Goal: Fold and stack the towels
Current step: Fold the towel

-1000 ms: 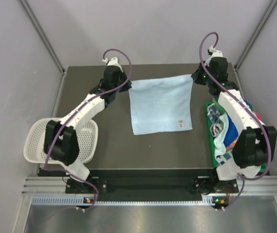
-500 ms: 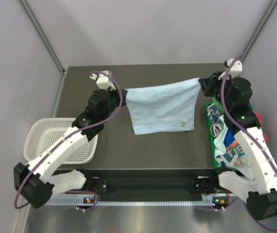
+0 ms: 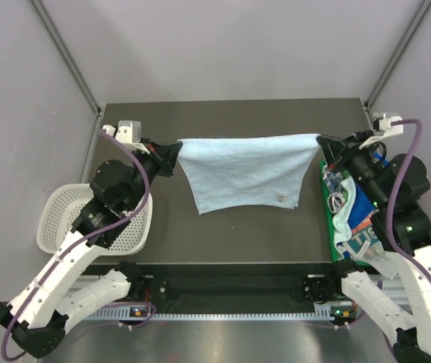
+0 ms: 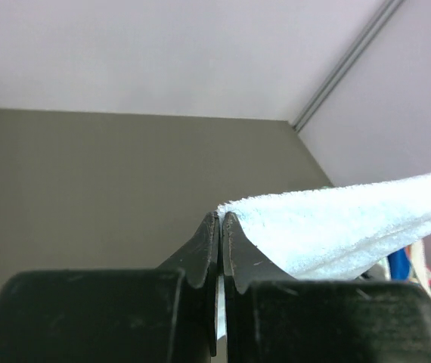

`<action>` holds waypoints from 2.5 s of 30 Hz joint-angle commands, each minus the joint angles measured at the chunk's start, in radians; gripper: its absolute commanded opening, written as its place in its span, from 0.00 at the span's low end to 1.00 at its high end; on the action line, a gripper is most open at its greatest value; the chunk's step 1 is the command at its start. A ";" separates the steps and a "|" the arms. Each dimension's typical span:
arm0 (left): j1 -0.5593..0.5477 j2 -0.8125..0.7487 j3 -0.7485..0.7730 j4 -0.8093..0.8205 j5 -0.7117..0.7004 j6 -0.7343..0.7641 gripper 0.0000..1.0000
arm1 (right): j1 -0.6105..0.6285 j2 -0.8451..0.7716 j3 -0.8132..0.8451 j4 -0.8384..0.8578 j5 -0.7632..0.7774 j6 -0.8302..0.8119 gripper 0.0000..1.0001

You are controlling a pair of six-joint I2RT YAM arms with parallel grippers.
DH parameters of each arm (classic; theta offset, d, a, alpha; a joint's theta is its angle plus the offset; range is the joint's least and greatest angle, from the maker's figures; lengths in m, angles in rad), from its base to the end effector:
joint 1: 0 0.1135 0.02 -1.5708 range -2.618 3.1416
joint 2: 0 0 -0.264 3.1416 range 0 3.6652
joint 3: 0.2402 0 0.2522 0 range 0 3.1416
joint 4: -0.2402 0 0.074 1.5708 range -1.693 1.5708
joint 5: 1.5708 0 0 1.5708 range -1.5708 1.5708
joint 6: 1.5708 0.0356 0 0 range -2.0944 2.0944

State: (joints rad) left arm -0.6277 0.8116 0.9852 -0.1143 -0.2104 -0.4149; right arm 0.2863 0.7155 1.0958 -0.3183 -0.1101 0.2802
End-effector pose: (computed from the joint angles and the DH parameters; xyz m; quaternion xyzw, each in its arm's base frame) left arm 0.1483 -0.0984 0.4129 -0.0035 0.6863 -0.2980 0.6635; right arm 0.1285 0.0419 0.4401 -0.0422 0.6837 0.2395 0.6881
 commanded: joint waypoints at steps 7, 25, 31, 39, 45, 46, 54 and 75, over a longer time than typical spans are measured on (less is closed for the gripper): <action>0.003 -0.077 0.202 -0.131 0.074 0.025 0.00 | 0.005 -0.082 0.199 -0.094 -0.036 0.022 0.02; 0.003 0.069 0.363 -0.243 0.072 -0.015 0.00 | 0.005 -0.027 0.222 -0.093 -0.065 0.025 0.02; 0.002 -0.017 0.334 -0.283 0.184 -0.010 0.00 | 0.007 -0.086 0.199 -0.110 -0.118 0.036 0.01; 0.003 -0.138 0.279 -0.318 0.267 -0.053 0.00 | 0.007 -0.202 0.190 -0.163 -0.174 0.074 0.01; 0.003 -0.121 0.303 -0.335 0.226 -0.059 0.00 | 0.004 -0.188 0.194 -0.148 -0.175 0.094 0.01; 0.002 -0.109 0.306 -0.337 0.220 -0.059 0.00 | 0.005 -0.182 0.188 -0.139 -0.174 0.094 0.02; 0.005 0.075 0.144 -0.177 0.047 -0.085 0.00 | 0.004 0.074 -0.009 0.008 -0.074 0.059 0.02; 0.411 1.349 0.545 0.223 0.201 -0.249 0.14 | -0.176 1.391 0.509 0.321 -0.145 0.060 0.23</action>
State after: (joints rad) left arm -0.2371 2.1376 1.4227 0.0360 -0.0486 -0.6632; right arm 0.1272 2.0747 1.5116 -0.0296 -0.2554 0.3607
